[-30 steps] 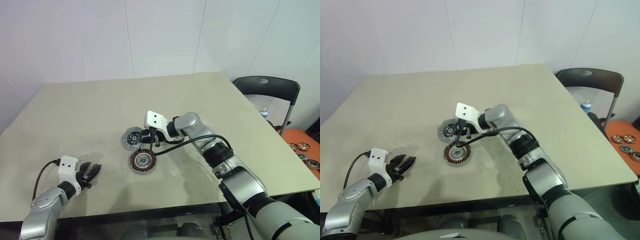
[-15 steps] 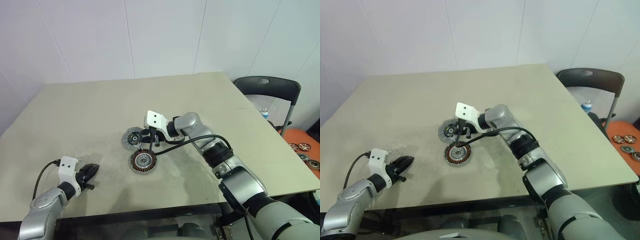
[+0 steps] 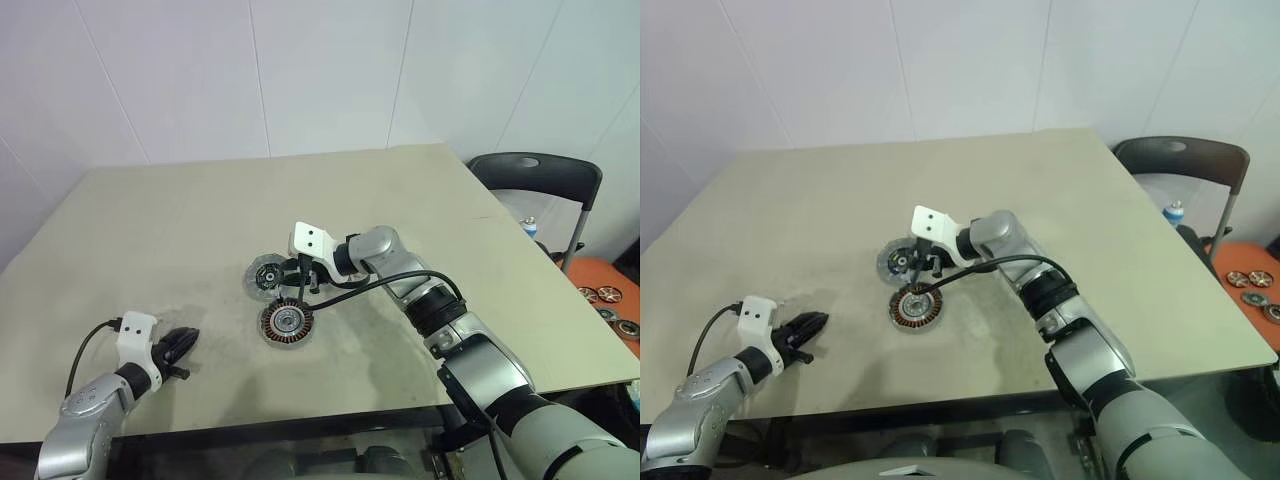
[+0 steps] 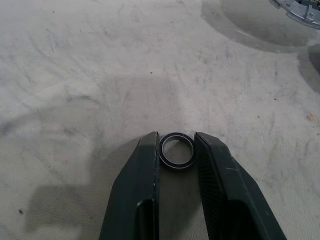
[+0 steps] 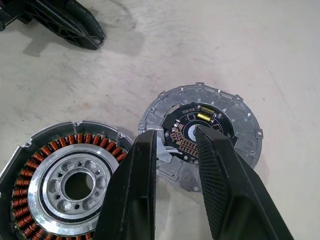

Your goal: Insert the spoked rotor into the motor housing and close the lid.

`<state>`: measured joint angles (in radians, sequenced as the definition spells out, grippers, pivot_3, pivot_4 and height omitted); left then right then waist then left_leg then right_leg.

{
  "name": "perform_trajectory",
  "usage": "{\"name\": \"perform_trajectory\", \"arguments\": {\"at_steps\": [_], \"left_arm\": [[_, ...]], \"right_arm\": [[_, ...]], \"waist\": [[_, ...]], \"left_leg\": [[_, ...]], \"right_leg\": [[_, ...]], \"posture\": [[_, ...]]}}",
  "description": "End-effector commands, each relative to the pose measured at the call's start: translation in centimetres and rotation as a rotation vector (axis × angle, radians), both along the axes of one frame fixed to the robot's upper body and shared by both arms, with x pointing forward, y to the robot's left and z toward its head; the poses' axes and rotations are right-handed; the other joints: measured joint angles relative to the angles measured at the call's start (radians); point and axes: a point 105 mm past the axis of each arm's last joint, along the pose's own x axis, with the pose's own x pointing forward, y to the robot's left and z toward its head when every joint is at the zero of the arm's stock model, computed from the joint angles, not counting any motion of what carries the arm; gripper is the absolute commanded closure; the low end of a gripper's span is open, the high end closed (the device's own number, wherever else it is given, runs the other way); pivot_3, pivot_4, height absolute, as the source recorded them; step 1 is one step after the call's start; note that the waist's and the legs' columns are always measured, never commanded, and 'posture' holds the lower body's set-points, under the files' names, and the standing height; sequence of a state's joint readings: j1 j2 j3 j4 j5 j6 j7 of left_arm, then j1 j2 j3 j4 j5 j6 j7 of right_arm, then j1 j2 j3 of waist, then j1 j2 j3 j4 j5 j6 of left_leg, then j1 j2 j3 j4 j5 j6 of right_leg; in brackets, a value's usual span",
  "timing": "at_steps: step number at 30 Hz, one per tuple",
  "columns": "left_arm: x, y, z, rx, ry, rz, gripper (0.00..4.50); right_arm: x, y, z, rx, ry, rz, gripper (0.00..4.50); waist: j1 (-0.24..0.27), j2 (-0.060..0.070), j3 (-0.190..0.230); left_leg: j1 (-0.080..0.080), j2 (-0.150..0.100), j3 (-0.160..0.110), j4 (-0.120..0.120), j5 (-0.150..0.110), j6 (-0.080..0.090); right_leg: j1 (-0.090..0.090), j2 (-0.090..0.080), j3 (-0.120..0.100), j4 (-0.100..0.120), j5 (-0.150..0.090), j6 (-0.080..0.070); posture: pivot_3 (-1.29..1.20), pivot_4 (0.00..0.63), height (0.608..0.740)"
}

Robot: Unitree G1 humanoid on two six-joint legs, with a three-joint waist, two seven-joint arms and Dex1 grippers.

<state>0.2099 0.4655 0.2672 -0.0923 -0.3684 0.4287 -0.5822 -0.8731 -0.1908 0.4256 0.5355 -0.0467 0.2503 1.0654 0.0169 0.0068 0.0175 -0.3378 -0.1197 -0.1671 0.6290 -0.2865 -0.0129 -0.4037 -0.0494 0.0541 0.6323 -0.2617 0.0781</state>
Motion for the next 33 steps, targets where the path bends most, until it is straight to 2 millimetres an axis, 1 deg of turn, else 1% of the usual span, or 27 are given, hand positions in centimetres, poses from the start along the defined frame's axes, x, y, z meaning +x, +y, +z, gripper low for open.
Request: {"name": "perform_trajectory", "arguments": {"at_steps": [1, 4, 8, 12, 17, 23, 27, 30, 33], "left_arm": [[-0.1, -2.5, -0.9, -0.062, 0.05, -0.082, 3.78], [1.1, -3.5, 2.3, -0.11, -0.068, -0.138, 3.78], [2.1, -4.6, 6.3, -0.163, -0.216, -0.25, 3.78], [2.8, -5.3, 7.9, -0.158, -0.254, -0.333, 3.78], [3.4, -6.0, 8.9, -0.148, -0.272, -0.423, 3.78], [4.5, -7.4, 9.2, -0.126, -0.279, -0.561, 3.78], [5.2, -8.4, 8.6, -0.082, -0.251, -0.667, 3.78], [5.3, -9.1, 7.9, -0.043, -0.226, -0.748, 3.78], [5.4, -9.6, 7.6, -0.035, -0.214, -0.801, 3.78]], "right_arm": [[0.3, 0.2, 1.4, 0.033, -0.041, -0.002, 3.21], [0.5, 0.0, 1.0, 0.027, -0.04, -0.017, 3.21], [0.5, 0.0, 1.0, 0.025, -0.038, -0.02, 3.21], [0.7, -0.1, 0.9, 0.022, -0.04, -0.031, 3.21], [0.9, -0.2, 0.9, 0.02, -0.041, -0.04, 3.21], [0.8, 0.0, 0.8, 0.027, -0.037, -0.042, 3.21], [0.8, 0.1, 0.9, 0.036, -0.036, -0.045, 3.21], [0.7, 0.1, 0.9, 0.039, -0.034, -0.049, 3.21], [0.6, 0.1, 0.8, 0.042, -0.03, -0.055, 3.21]], "waist": [[0.001, 0.0, 0.0], [0.002, -0.001, 0.001], [-0.006, -0.009, 0.002], [-0.011, -0.009, 0.002], [-0.016, -0.009, 0.002], [-0.014, -0.009, 0.002], [-0.012, -0.009, 0.002], [-0.015, -0.009, 0.002], [-0.022, -0.009, 0.002]], "left_leg": [[0.0, 0.0, 0.0, 0.0, 0.0, 0.0], [0.0, 0.0, 0.0, 0.001, 0.0, 0.0], [-0.001, 0.001, 0.0, 0.001, 0.0, 0.0], [-0.001, 0.005, 0.0, -0.001, -0.001, -0.003], [-0.002, 0.007, 0.001, -0.002, -0.002, -0.004], [-0.002, 0.007, 0.001, -0.001, -0.002, -0.004], [-0.002, 0.007, 0.001, 0.0, -0.002, -0.004], [-0.002, 0.007, 0.001, -0.001, -0.002, -0.004], [-0.002, 0.007, 0.001, -0.001, -0.002, -0.005]], "right_leg": [[0.0, 0.0, 0.0, 0.0, 0.0, 0.0], [0.0, 0.0, 0.0, 0.0, 0.0, 0.0], [-0.001, 0.001, 0.0, 0.0, 0.0, 0.0], [-0.001, 0.003, 0.0, 0.001, 0.0, 0.0], [-0.002, 0.004, -0.001, 0.001, 0.0, 0.0], [-0.002, 0.004, -0.001, 0.001, 0.0, 0.0], [-0.002, 0.004, -0.001, 0.001, 0.0, 0.0], [-0.003, 0.004, -0.001, 0.001, 0.0, 0.0], [-0.003, 0.004, -0.001, 0.001, 0.0, 0.0]], "posture": [[0.0, 0.0, 0.74], [0.0, 0.0, 0.74], [0.0, 0.0, 0.74], [0.0, 0.0, 0.74], [0.0, 0.0, 0.74], [0.0, 0.0, 0.74], [0.0, 0.0, 0.74], [0.0, 0.0, 0.74], [0.0, 0.0, 0.74]]}}
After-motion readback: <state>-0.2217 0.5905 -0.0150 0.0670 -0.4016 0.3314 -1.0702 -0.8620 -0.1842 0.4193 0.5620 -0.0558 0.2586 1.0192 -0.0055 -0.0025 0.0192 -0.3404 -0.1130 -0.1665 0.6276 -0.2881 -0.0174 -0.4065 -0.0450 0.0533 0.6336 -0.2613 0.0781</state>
